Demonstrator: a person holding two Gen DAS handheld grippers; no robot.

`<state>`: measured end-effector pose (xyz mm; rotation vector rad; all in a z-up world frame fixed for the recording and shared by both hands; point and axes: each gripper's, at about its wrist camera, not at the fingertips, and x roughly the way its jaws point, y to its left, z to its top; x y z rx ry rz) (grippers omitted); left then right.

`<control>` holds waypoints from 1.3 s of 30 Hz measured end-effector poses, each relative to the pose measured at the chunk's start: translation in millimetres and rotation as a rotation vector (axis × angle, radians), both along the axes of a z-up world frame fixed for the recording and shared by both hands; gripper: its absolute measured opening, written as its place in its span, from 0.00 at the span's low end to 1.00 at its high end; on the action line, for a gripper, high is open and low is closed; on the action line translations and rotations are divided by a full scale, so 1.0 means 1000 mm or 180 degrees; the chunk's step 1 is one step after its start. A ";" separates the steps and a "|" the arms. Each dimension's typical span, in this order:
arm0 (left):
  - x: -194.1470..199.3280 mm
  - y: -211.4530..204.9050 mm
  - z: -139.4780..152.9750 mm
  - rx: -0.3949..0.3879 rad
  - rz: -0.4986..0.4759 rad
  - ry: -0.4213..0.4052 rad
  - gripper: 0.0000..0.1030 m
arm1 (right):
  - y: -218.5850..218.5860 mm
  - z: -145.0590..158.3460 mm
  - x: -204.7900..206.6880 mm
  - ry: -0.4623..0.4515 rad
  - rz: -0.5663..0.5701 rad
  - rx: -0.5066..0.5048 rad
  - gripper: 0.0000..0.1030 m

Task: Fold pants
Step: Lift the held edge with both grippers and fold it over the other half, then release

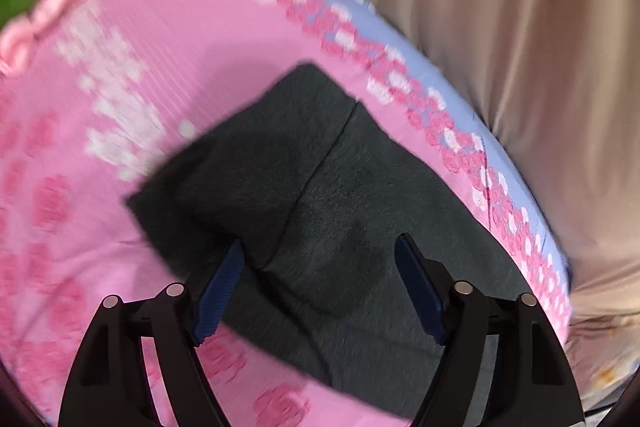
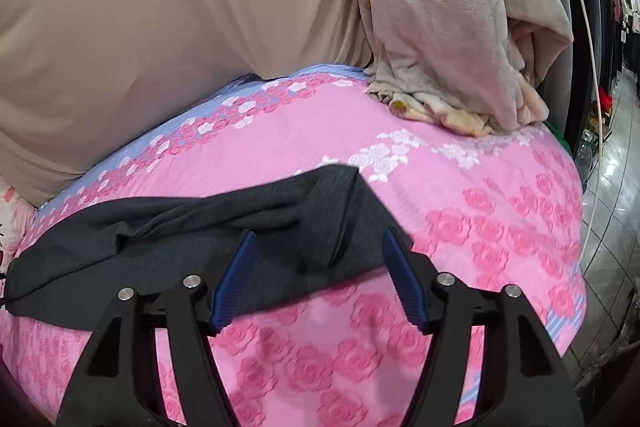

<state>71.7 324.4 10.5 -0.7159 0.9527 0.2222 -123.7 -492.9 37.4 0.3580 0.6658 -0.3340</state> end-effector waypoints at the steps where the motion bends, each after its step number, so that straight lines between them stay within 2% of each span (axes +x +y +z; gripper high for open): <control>1: 0.004 0.001 -0.004 -0.0004 0.0013 0.0034 0.34 | 0.003 -0.002 -0.002 0.0013 0.0018 0.0006 0.62; 2: 0.007 0.001 -0.005 0.0053 -0.0002 0.0106 0.13 | 0.006 -0.004 -0.004 0.0031 0.0027 0.0006 0.62; 3: 0.006 0.003 -0.003 0.0069 -0.0014 0.0128 0.05 | 0.008 -0.005 -0.005 0.0046 0.0036 0.0013 0.62; 5: -0.008 0.011 0.009 -0.0014 0.0063 -0.0004 0.05 | 0.010 -0.007 -0.008 0.0061 0.0020 0.0057 0.62; 7: -0.033 0.020 0.034 -0.0088 0.0058 -0.0242 0.05 | 0.010 -0.007 -0.010 0.0025 0.0039 0.0174 0.62; 9: -0.047 0.026 0.044 -0.0145 0.0037 -0.0285 0.05 | 0.010 -0.008 -0.009 -0.0029 0.0102 0.0327 0.66; 13: -0.046 0.023 0.033 0.0111 -0.0011 -0.0009 0.05 | 0.012 -0.018 0.022 -0.0048 0.0226 0.0775 0.67; 17: -0.040 0.025 0.010 0.0095 0.0027 0.0194 0.06 | 0.008 -0.026 0.066 -0.0017 0.0266 0.1262 0.67; 19: -0.039 0.027 0.006 0.0078 0.0035 0.0217 0.06 | 0.004 -0.029 0.086 0.0028 0.0192 0.1349 0.67; 22: -0.039 0.029 0.006 0.0075 0.0019 0.0222 0.06 | -0.007 -0.040 0.114 0.0182 -0.0066 0.1311 0.68; 23: -0.037 0.030 0.007 0.0086 0.0011 0.0228 0.06 | -0.011 -0.045 0.122 0.0229 -0.0147 0.1220 0.59; 24: -0.035 0.030 0.008 0.0102 0.0008 0.0233 0.06 | -0.014 -0.046 0.130 0.0303 -0.0190 0.1064 0.29; 25: -0.031 0.029 0.010 0.0123 0.0012 0.0238 0.06 | -0.015 -0.042 0.134 0.0300 -0.0187 0.0971 0.13; 26: -0.029 0.030 0.017 0.0146 -0.0002 0.0224 0.06 | -0.018 -0.034 0.133 0.0189 -0.0143 0.0977 0.06; 28: -0.030 0.031 0.032 0.0194 -0.0026 0.0154 0.06 | -0.022 -0.001 0.115 -0.0223 -0.0030 0.0933 0.03; 30: -0.032 0.030 0.043 0.0270 -0.0059 0.0120 0.06 | -0.028 0.022 0.088 -0.0458 0.0012 0.0770 0.03; 31: -0.033 0.029 0.045 0.0345 -0.0085 0.0137 0.06 | -0.032 0.020 0.081 -0.0441 -0.0010 0.0711 0.03; 33: -0.030 0.027 0.039 0.0502 -0.0130 0.0265 0.07 | -0.044 -0.006 0.074 -0.0086 -0.0025 0.0635 0.07; 34: -0.027 0.026 0.030 0.0609 -0.0165 0.0380 0.07 | -0.052 -0.030 0.066 0.0225 -0.0162 0.0590 0.08; 35: -0.025 0.026 0.024 0.0643 -0.0166 0.0438 0.07 | -0.057 -0.042 0.058 0.0316 -0.0193 0.0654 0.08; 37: -0.023 0.029 0.010 0.0601 -0.0149 0.0531 0.08 | -0.063 -0.054 0.038 0.0314 -0.0225 0.0906 0.09; 38: -0.024 0.030 0.007 0.0582 -0.0121 0.0534 0.08 | -0.065 -0.053 0.028 0.0243 -0.0219 0.1004 0.13; 39: -0.025 0.030 0.006 0.0581 -0.0113 0.0529 0.08 | -0.066 -0.050 0.023 0.0183 -0.0200 0.1036 0.28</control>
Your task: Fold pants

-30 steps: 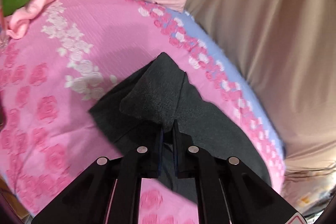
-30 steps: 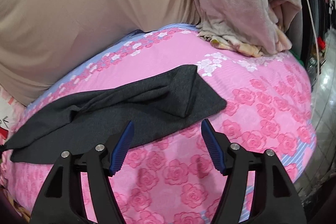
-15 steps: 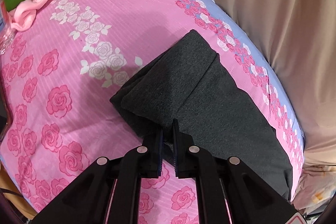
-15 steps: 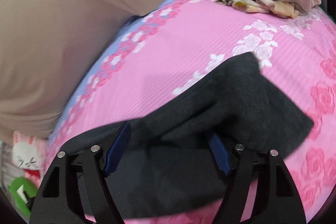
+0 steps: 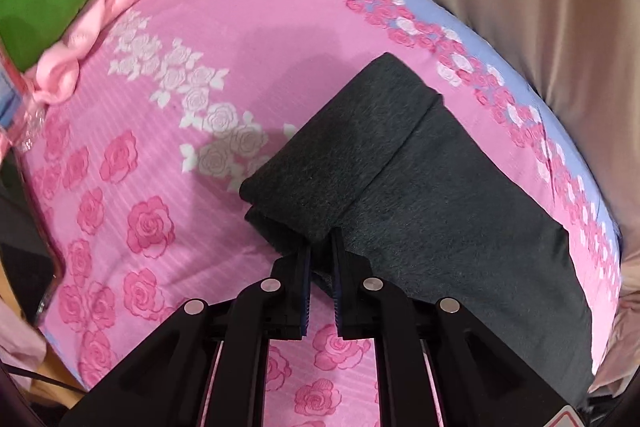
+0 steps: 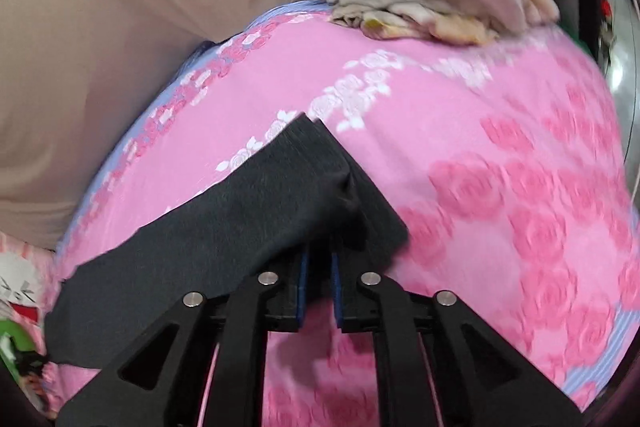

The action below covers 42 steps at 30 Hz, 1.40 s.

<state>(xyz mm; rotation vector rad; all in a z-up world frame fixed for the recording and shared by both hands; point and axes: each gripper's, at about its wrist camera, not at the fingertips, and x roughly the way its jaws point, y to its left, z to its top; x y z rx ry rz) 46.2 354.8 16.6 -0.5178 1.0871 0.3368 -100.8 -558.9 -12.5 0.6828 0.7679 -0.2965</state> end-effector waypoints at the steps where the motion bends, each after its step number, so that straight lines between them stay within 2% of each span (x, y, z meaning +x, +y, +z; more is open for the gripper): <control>1: 0.000 -0.002 0.000 0.0039 -0.0005 -0.0004 0.08 | 0.001 0.006 -0.006 -0.0084 0.0014 -0.0002 0.41; 2: -0.001 -0.004 0.001 0.0076 -0.0010 -0.0004 0.09 | 0.003 0.009 -0.006 -0.0130 0.0029 -0.0012 0.64; 3: 0.000 -0.006 0.001 0.0120 -0.0017 0.0003 0.09 | 0.005 0.014 -0.007 -0.0187 0.0072 -0.0025 0.72; 6: 0.000 -0.009 0.002 0.0221 -0.0023 0.0030 0.10 | 0.005 0.022 0.004 -0.0240 0.0082 0.0011 0.71; 9: -0.001 -0.010 0.000 0.0242 -0.0009 0.0032 0.11 | 0.002 0.013 0.010 -0.0198 -0.0005 0.0046 0.71; 10: -0.001 -0.009 -0.001 0.0248 -0.0008 0.0036 0.11 | 0.002 0.008 0.015 -0.0132 -0.0009 0.0030 0.70; 11: 0.000 -0.010 -0.002 0.0251 -0.0009 0.0047 0.11 | 0.000 0.002 0.022 -0.0047 -0.0003 0.0009 0.54; 12: 0.001 -0.010 -0.003 0.0267 -0.0019 0.0051 0.10 | 0.001 -0.002 0.028 0.0073 -0.0015 -0.0078 0.28; 13: 0.002 -0.012 -0.001 0.0317 -0.0033 0.0048 0.09 | 0.001 -0.002 0.032 0.0155 -0.0016 -0.0165 0.11; 14: 0.002 -0.013 0.002 0.0338 -0.0037 0.0030 0.09 | 0.002 0.002 0.033 0.0139 -0.0004 -0.0204 0.05; 16: 0.001 -0.015 0.013 0.0376 -0.0048 -0.0060 0.09 | 0.005 0.030 0.025 -0.0102 -0.0038 -0.0403 0.04; 18: -0.004 -0.013 0.022 0.0349 -0.0049 -0.0126 0.09 | 0.005 0.043 0.017 -0.0217 -0.0058 -0.0512 0.04; 20: -0.003 -0.011 0.015 0.0346 -0.0071 -0.0019 0.12 | -0.006 0.024 0.020 0.0081 -0.0094 -0.0615 0.05; 22: -0.001 -0.007 -0.004 0.0356 -0.0097 0.0149 0.18 | -0.013 0.004 0.016 0.0255 -0.0202 -0.0548 0.07; 23: -0.004 -0.006 -0.005 0.0329 -0.0073 0.0121 0.21 | -0.013 0.001 0.010 0.0202 -0.0251 -0.0498 0.10; 25: -0.016 -0.005 0.004 0.0379 0.0024 0.0034 0.33 | -0.009 0.011 -0.008 0.0056 -0.0482 -0.0606 0.15; 28: -0.032 -0.009 0.030 0.0559 0.0156 -0.0077 0.33 | 0.004 0.033 -0.022 -0.0081 -0.0581 -0.0875 0.18; 29: -0.036 -0.014 0.043 0.0657 0.0200 -0.0156 0.33 | 0.013 0.042 -0.022 -0.0167 -0.0519 -0.0909 0.17; 31: -0.037 -0.025 0.064 0.0689 0.0161 -0.0345 0.33 | 0.037 0.056 -0.016 -0.0318 -0.0309 -0.0945 0.17; 33: -0.026 -0.048 0.078 0.0574 -0.0049 -0.0493 0.35 | 0.065 0.061 -0.003 -0.0395 -0.0053 -0.0950 0.17; 35: -0.002 -0.080 0.078 0.0371 -0.0360 -0.0520 0.37 | 0.104 0.053 0.018 -0.0451 0.0349 -0.0760 0.17; 38: 0.040 -0.122 0.056 0.0270 -0.0718 -0.0381 0.38 | 0.150 0.039 0.054 -0.0350 0.0787 -0.0656 0.17; 42: 0.094 -0.153 -0.003 0.0358 -0.0799 0.0034 0.38 | 0.194 0.025 0.074 -0.0159 0.1084 -0.0790 0.17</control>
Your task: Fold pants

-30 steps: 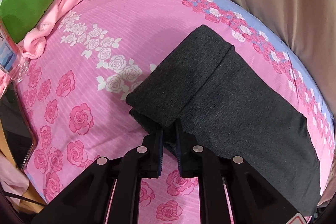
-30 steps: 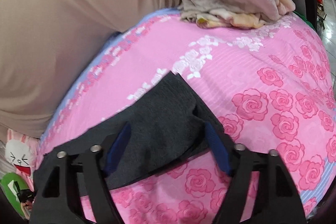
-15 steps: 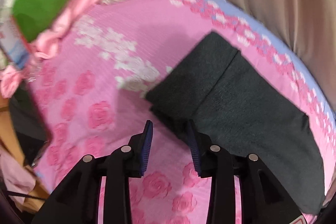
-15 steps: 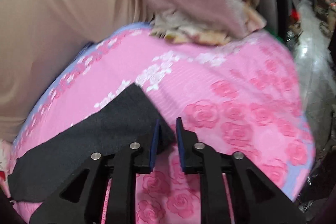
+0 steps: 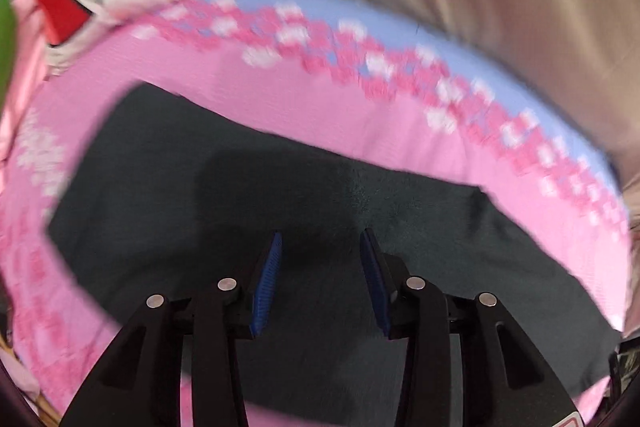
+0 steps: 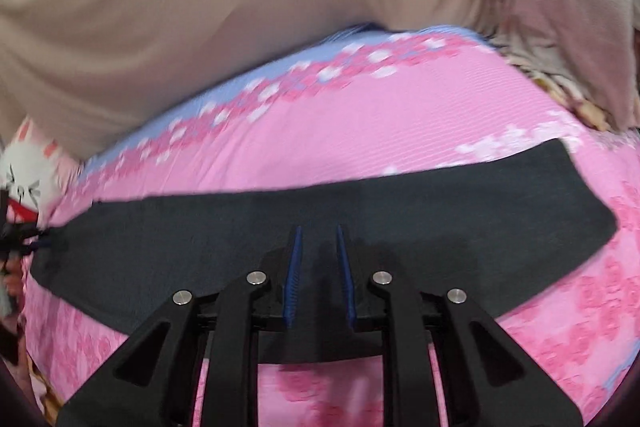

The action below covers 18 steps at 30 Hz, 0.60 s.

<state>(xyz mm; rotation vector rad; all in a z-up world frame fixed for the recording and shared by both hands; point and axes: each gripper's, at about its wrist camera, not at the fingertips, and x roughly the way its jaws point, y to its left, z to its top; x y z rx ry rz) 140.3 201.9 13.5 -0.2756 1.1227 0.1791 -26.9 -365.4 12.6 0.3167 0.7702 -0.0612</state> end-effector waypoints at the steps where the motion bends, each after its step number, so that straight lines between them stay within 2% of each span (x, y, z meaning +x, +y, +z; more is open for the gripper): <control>1: 0.007 0.000 -0.011 0.0018 0.0037 0.0074 0.38 | 0.008 -0.002 -0.001 0.0023 0.0013 -0.0074 0.17; 2: 0.010 -0.005 -0.010 0.0209 0.0092 -0.0108 0.38 | 0.012 -0.004 -0.003 0.0039 0.0021 -0.0097 0.19; 4: 0.020 -0.006 -0.011 0.0412 0.0147 -0.0080 0.38 | 0.020 -0.005 -0.010 0.0061 0.0056 -0.0066 0.19; 7: 0.029 0.002 -0.010 0.0298 0.0229 -0.0077 0.38 | 0.041 -0.004 -0.008 0.0135 0.0256 -0.0106 0.21; 9: 0.019 0.008 0.001 0.0050 0.0184 -0.0198 0.38 | 0.063 0.002 0.000 0.0140 0.0457 -0.0109 0.21; 10: 0.010 0.008 0.007 -0.0030 0.0132 -0.0301 0.38 | 0.083 0.006 0.009 0.0135 0.0667 -0.0092 0.21; 12: -0.017 0.005 0.016 0.0009 0.0039 -0.0430 0.39 | 0.121 0.012 0.030 0.0123 0.0972 -0.0084 0.21; 13: -0.026 0.004 0.016 0.0029 0.0008 -0.0422 0.43 | 0.139 0.014 0.040 0.0121 0.1096 -0.0088 0.21; 16: -0.055 0.004 0.005 0.0078 -0.0108 -0.0319 0.43 | 0.216 0.017 0.084 0.0128 0.1604 -0.0239 0.21; 18: -0.068 0.009 -0.007 0.0135 -0.0126 -0.0245 0.43 | 0.258 0.014 0.111 0.0152 0.1807 -0.0264 0.20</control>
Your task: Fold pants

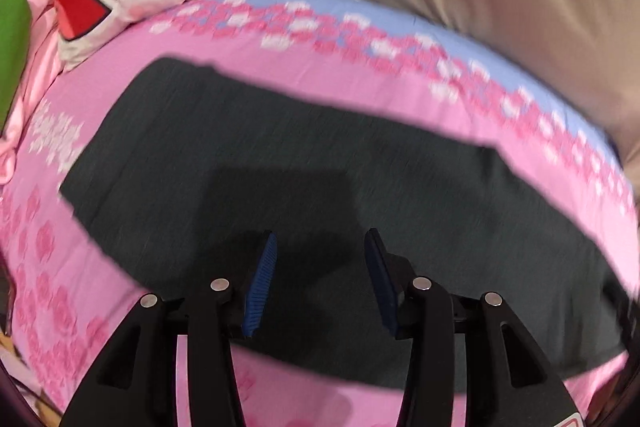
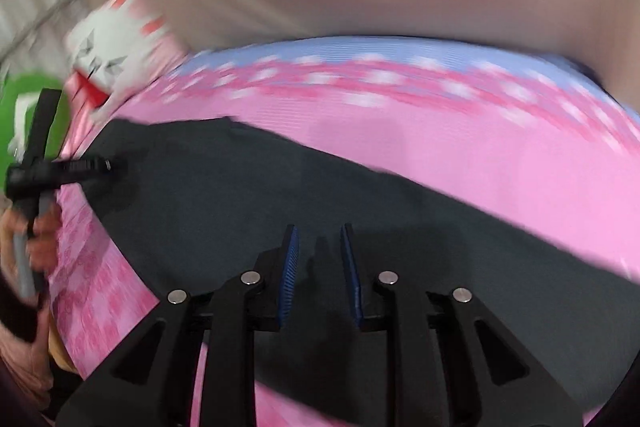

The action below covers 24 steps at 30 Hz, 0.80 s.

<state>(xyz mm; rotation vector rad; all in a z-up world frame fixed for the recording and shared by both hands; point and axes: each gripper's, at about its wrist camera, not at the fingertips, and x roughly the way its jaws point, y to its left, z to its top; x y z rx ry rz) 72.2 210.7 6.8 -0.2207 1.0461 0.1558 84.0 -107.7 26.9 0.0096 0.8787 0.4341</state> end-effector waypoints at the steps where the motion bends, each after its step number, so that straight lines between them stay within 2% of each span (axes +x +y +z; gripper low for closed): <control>1: -0.005 0.003 -0.005 0.0012 -0.0026 0.0004 0.43 | 0.023 -0.004 0.016 0.0034 0.0094 -0.0034 0.20; 3: -0.009 0.003 -0.008 0.0071 -0.0131 -0.0096 0.43 | 0.057 -0.011 0.041 0.0061 0.0196 -0.0119 0.19; 5: -0.014 -0.003 -0.009 0.0237 -0.0226 -0.0140 0.43 | 0.090 -0.025 0.072 0.0139 0.0279 -0.0267 0.19; 6: -0.014 -0.006 -0.010 0.0304 -0.0244 -0.0153 0.44 | 0.105 -0.034 0.089 0.0110 0.0267 -0.0450 0.18; 8: -0.013 -0.010 -0.012 0.0371 -0.0265 -0.0188 0.49 | 0.110 -0.034 0.107 -0.0032 0.0210 -0.0542 0.15; 9: -0.014 -0.012 -0.012 0.0379 -0.0282 -0.0202 0.53 | 0.110 -0.032 0.116 -0.0004 0.0133 -0.0564 0.19; 10: -0.014 -0.014 -0.012 0.0403 -0.0299 -0.0218 0.54 | 0.107 -0.029 0.120 0.0086 0.0057 -0.0446 0.19; 13: -0.015 -0.015 -0.012 0.0448 -0.0312 -0.0259 0.56 | 0.104 -0.019 0.094 -0.0008 0.0199 -0.0303 0.19; 15: -0.017 -0.018 -0.011 0.0490 -0.0302 -0.0298 0.57 | 0.106 -0.031 0.081 -0.0015 0.0261 -0.0463 0.18; 16: -0.018 -0.020 -0.010 0.0516 -0.0281 -0.0310 0.58 | 0.098 -0.037 0.076 -0.0074 0.0220 -0.0414 0.18; 18: -0.020 -0.025 -0.007 0.0613 -0.0219 -0.0325 0.59 | 0.080 -0.031 0.068 0.0003 0.0038 -0.0297 0.20; 20: -0.028 -0.033 0.000 0.0680 -0.0186 -0.0362 0.61 | 0.054 -0.012 0.042 -0.0140 -0.0048 -0.0045 0.20; 22: -0.037 -0.038 0.006 0.0683 -0.0191 -0.0425 0.65 | 0.025 -0.005 0.014 -0.0239 -0.0143 -0.0101 0.20; 24: -0.049 -0.047 0.014 0.0709 -0.0190 -0.0506 0.66 | -0.008 -0.016 -0.002 -0.0140 -0.0307 -0.0233 0.20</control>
